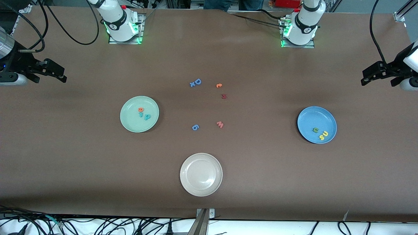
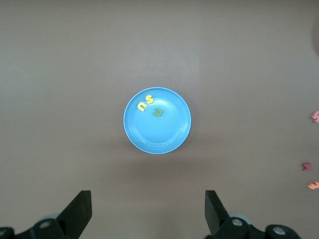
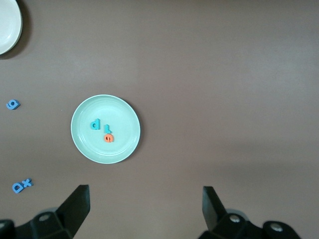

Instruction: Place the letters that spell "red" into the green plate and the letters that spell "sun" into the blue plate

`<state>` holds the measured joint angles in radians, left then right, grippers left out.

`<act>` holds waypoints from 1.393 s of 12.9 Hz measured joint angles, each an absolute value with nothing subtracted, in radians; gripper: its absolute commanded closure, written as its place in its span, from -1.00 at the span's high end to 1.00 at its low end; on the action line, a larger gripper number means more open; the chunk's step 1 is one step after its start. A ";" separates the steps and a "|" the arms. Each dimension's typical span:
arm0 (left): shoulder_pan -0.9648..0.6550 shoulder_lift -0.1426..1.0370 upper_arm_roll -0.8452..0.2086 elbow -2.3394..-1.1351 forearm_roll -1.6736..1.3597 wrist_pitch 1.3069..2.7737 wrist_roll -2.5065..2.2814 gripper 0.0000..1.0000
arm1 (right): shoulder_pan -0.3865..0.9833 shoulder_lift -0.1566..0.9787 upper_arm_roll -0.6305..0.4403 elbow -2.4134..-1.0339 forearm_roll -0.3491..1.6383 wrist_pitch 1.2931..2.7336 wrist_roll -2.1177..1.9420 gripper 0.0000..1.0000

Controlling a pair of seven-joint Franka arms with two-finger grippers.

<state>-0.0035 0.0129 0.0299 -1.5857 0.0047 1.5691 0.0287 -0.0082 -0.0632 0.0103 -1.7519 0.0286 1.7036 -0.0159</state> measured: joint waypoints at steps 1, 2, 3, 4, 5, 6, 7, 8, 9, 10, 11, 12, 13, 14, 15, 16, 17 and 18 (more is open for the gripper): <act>-0.003 0.016 0.031 -1.586 0.002 1.569 0.027 1.00 | -0.008 -0.063 0.010 -1.752 0.029 1.704 -0.016 1.00; -0.003 0.022 0.031 -1.586 0.002 1.568 0.027 1.00 | -0.008 -0.063 0.010 -1.752 0.029 1.704 -0.016 1.00; -0.003 0.030 0.031 -1.586 0.002 1.568 0.027 1.00 | -0.008 -0.063 0.010 -1.752 0.029 1.704 -0.016 1.00; -0.003 0.037 0.032 -1.586 0.001 1.568 0.027 1.00 | -0.008 -0.063 0.010 -1.752 0.029 1.704 -0.016 1.00; -0.003 0.044 0.032 -1.586 0.001 1.568 0.027 1.00 | -0.008 -0.063 0.010 -1.752 0.029 1.704 -0.016 1.00; -0.003 0.050 0.032 -1.586 0.001 1.568 0.027 1.00 | -0.008 -0.063 0.010 -1.752 0.029 1.704 -0.016 1.00; -0.004 0.055 0.031 -1.586 0.001 1.568 0.027 1.00 | -0.008 -0.063 0.010 -1.752 0.029 1.704 -0.016 1.00; -0.004 0.058 0.031 -1.586 0.001 1.568 0.027 1.00 | -0.008 -0.063 0.010 -1.752 0.029 1.704 -0.016 1.00; -0.004 0.059 0.031 -1.586 0.001 1.568 0.027 1.00 | -0.008 -0.063 0.010 -1.752 0.029 1.704 -0.016 1.00; -0.004 0.060 0.031 -1.586 0.001 1.568 0.027 1.00 | -0.008 -0.063 0.010 -1.752 0.029 1.704 -0.016 1.00; -0.004 0.061 0.031 -1.586 0.001 1.569 0.027 1.00 | -0.008 -0.063 0.010 -1.752 0.029 1.704 -0.016 1.00; -0.004 0.062 0.031 -1.586 0.001 1.569 0.027 1.00 | -0.008 -0.063 0.010 -1.752 0.029 1.704 -0.016 1.00; -0.005 0.064 0.031 -1.586 0.001 1.569 0.027 1.00 | -0.008 -0.063 0.010 -1.752 0.029 1.704 -0.016 1.00; -0.006 0.066 0.030 -1.586 0.001 1.569 0.027 1.00 | -0.008 -0.063 0.010 -1.752 0.029 1.704 -0.016 1.00; -0.007 0.067 0.029 -1.586 0.001 1.569 0.027 1.00 | -0.008 -0.063 0.010 -1.752 0.029 1.704 -0.016 1.00; -0.007 0.068 0.029 -1.586 0.001 1.569 0.027 1.00 | -0.008 -0.063 0.010 -1.752 0.029 1.709 -0.016 1.00; -0.007 0.069 0.029 -1.586 0.001 1.569 0.027 1.00 | -0.008 -0.063 0.010 -1.752 0.028 1.724 -0.016 1.00; -0.007 0.071 0.029 -1.585 0.001 1.569 0.027 1.00 | -0.008 -0.063 0.010 -1.752 0.028 1.739 -0.016 1.00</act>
